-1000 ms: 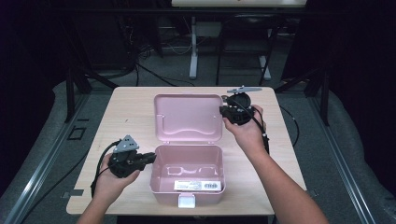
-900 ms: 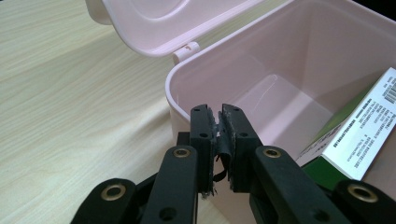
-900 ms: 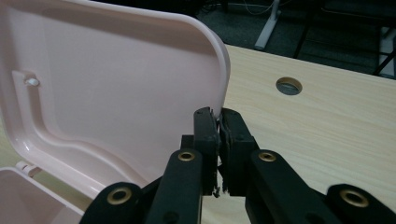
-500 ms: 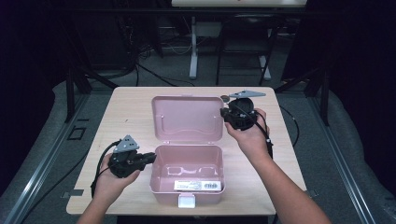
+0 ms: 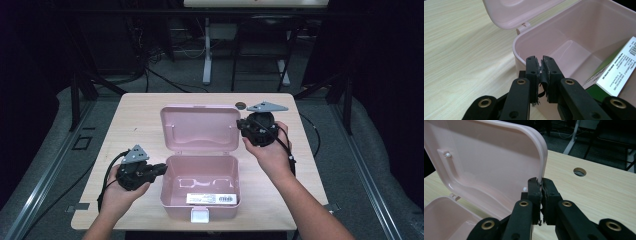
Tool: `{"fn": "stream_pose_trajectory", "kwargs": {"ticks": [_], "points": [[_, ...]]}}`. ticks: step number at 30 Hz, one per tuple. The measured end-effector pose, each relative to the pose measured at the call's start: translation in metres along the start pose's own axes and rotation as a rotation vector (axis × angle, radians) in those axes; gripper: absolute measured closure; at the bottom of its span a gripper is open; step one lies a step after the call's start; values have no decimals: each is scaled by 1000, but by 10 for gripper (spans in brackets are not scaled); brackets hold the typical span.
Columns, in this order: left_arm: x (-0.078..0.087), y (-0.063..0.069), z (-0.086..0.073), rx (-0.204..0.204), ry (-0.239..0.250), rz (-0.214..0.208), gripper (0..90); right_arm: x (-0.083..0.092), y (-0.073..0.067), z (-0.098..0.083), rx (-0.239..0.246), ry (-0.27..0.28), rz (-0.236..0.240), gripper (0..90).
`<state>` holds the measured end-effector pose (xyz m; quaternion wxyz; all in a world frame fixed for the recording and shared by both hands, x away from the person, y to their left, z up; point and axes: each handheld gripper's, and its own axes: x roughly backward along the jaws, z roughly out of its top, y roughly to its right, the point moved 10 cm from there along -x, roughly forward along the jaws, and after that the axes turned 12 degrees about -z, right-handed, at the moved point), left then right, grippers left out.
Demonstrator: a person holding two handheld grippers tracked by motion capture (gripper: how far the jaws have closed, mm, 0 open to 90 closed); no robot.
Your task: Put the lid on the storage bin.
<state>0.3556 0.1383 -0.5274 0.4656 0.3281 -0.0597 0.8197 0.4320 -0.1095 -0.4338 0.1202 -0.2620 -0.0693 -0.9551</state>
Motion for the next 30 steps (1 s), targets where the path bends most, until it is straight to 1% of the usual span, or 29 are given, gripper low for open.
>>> {"fn": "stream_pose_trajectory", "kwargs": {"ticks": [12,16,17,21,22,25,30], "points": [[0,0,0,1,3,1,834,9,-2,-4,-5,21,18,865],[0,-1,0,4,3,-4,834,11,-2,-5,0,32,15,865],[0,-1,0,5,4,-7,834,12,-3,-5,10,41,10,865],[0,-1,0,8,6,-12,835,14,-3,-6,13,46,11,865],[0,-1,1,11,9,-10,838,14,-3,-7,12,47,13,866],[0,-2,2,4,11,-2,846,15,-3,-7,10,51,17,865],[1,-2,2,5,15,-1,843,18,-4,-9,7,57,22,866]]}}
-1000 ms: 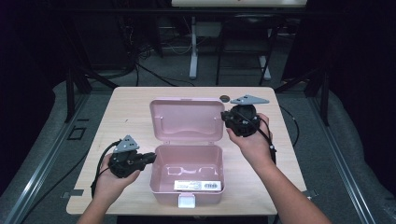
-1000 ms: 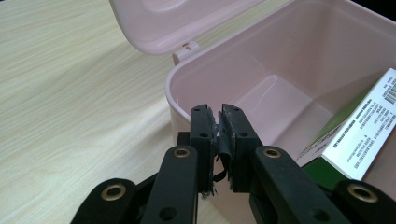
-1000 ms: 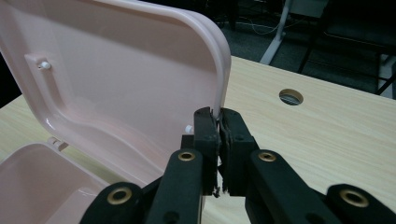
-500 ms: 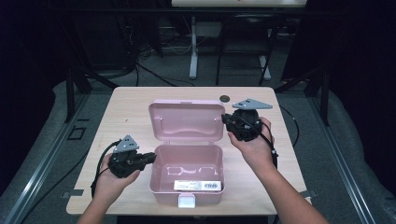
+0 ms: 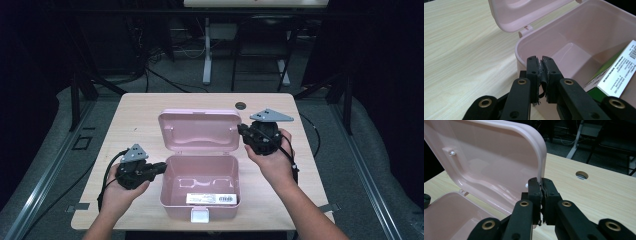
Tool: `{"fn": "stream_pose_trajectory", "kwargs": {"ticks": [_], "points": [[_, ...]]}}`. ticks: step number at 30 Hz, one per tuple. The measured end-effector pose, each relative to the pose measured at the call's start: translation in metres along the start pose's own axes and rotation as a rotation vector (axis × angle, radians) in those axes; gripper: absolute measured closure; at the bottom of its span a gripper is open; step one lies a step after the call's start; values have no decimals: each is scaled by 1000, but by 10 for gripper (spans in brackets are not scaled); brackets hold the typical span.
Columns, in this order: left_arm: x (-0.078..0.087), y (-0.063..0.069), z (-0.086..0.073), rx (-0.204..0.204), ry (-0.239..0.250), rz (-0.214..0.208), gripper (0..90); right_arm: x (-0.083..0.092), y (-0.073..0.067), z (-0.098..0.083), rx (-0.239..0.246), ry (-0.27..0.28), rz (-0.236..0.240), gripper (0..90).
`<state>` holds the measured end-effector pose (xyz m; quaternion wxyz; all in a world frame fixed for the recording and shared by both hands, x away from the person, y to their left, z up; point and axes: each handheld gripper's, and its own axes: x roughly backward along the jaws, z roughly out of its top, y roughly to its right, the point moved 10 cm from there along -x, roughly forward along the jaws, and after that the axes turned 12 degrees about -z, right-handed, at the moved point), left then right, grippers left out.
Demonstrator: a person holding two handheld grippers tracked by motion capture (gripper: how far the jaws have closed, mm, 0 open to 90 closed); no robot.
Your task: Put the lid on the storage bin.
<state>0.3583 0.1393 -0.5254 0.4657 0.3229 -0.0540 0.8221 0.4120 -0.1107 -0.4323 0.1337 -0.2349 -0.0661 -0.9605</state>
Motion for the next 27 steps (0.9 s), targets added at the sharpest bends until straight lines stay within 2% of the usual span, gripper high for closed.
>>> {"fn": "stream_pose_trajectory", "kwargs": {"ticks": [8,15,22,27], "points": [[9,2,7,-8,27,3,828,4,-1,-2,3,10,3,866],[23,5,20,-30,79,27,802,8,-2,-4,3,18,5,866],[34,3,30,-23,114,36,783,11,-4,-6,9,28,1,866],[40,2,38,-28,137,59,770,14,-5,-8,3,37,10,866]]}}
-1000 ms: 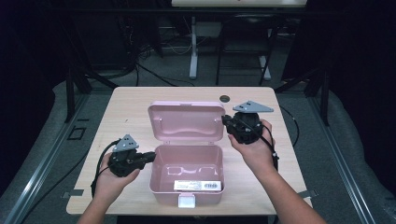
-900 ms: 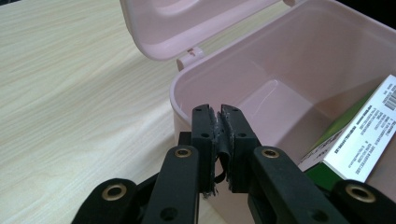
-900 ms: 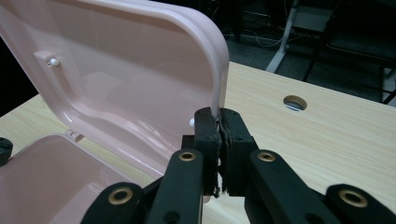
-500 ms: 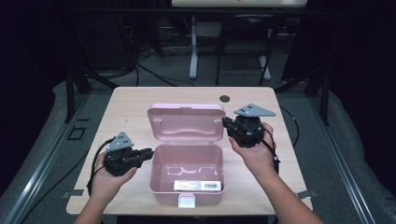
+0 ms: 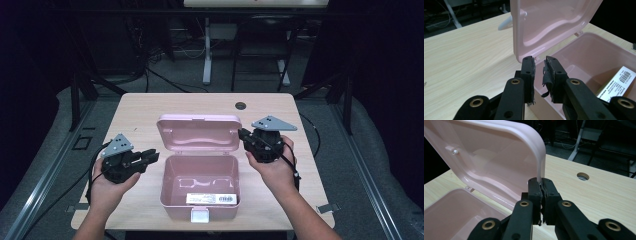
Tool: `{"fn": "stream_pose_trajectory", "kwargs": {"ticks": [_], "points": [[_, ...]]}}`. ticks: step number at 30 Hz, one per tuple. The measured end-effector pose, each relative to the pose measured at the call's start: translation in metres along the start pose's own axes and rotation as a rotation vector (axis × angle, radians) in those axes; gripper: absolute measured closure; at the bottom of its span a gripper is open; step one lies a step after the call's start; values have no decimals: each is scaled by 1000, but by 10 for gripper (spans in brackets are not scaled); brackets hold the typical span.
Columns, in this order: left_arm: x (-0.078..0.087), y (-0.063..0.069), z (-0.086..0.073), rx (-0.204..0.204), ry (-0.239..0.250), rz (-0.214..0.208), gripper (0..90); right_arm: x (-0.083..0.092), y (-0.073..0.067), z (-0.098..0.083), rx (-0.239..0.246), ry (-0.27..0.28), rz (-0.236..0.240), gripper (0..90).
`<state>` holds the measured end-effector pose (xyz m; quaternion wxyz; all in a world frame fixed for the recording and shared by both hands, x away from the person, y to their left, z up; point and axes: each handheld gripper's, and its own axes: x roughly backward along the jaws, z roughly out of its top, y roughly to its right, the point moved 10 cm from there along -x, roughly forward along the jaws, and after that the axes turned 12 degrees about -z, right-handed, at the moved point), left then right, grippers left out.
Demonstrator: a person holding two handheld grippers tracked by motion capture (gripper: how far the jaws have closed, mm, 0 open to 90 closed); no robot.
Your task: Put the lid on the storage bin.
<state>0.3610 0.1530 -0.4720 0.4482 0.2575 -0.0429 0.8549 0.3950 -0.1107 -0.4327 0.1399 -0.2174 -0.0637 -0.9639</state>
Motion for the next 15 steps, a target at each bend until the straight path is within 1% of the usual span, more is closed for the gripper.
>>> {"fn": "stream_pose_trajectory", "kwargs": {"ticks": [3,5,8,15], "points": [[1,0,4,-5,7,7,770,1,0,-1,6,0,-2,866],[1,1,5,-9,2,0,776,2,-1,-1,6,0,1,866],[1,2,7,-14,5,7,775,3,-1,-2,9,2,-1,866],[4,1,19,-21,22,26,770,4,-1,-2,12,-2,0,866]]}}
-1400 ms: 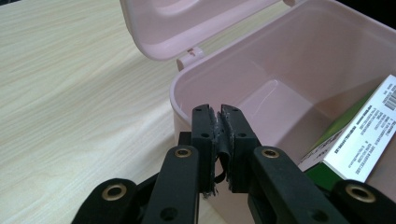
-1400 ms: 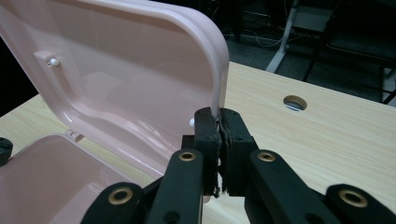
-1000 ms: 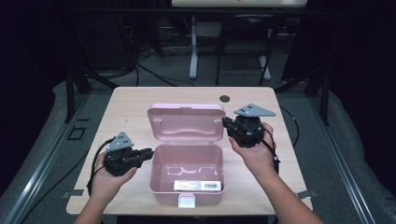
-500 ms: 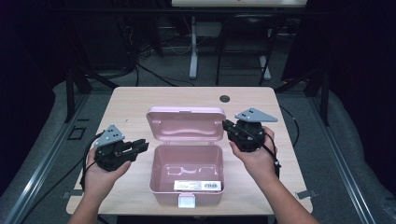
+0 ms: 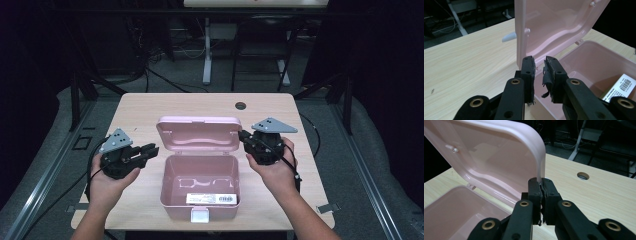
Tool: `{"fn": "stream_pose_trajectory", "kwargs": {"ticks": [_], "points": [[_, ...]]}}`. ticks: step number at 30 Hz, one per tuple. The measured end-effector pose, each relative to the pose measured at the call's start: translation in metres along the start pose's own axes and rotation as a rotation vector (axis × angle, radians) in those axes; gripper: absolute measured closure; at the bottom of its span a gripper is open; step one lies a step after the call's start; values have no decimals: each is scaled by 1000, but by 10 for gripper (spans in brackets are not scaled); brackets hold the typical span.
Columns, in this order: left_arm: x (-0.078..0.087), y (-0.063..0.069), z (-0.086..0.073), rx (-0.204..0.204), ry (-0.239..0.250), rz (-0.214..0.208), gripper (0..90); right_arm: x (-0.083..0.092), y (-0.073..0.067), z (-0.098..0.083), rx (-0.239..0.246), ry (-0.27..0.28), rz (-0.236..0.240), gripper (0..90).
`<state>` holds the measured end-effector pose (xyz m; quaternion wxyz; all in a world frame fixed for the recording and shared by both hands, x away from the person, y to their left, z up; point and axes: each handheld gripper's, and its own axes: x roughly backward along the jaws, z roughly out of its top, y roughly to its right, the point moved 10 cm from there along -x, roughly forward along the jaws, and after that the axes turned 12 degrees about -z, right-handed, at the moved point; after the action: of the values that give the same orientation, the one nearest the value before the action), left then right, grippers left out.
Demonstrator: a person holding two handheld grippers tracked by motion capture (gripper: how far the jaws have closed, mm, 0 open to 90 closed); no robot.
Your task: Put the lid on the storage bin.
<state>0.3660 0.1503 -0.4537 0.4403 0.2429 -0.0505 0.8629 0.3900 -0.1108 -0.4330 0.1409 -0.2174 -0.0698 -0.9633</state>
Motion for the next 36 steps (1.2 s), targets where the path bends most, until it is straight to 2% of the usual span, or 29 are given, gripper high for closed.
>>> {"fn": "stream_pose_trajectory", "kwargs": {"ticks": [12,18,22,26,31,36], "points": [[0,-7,14,-10,1,20,768,1,0,-1,-4,8,3,865],[-1,-9,25,-11,31,36,749,1,-1,-2,-8,13,7,864],[-5,-9,30,-15,30,41,748,2,-1,-2,-9,14,8,864],[-8,-13,33,-19,30,64,746,2,-1,-2,-8,14,10,864],[-11,-17,36,-11,36,69,769,2,-1,-2,-10,16,11,863],[-10,-15,39,-21,42,70,783,3,-1,-3,-8,17,12,863]]}}
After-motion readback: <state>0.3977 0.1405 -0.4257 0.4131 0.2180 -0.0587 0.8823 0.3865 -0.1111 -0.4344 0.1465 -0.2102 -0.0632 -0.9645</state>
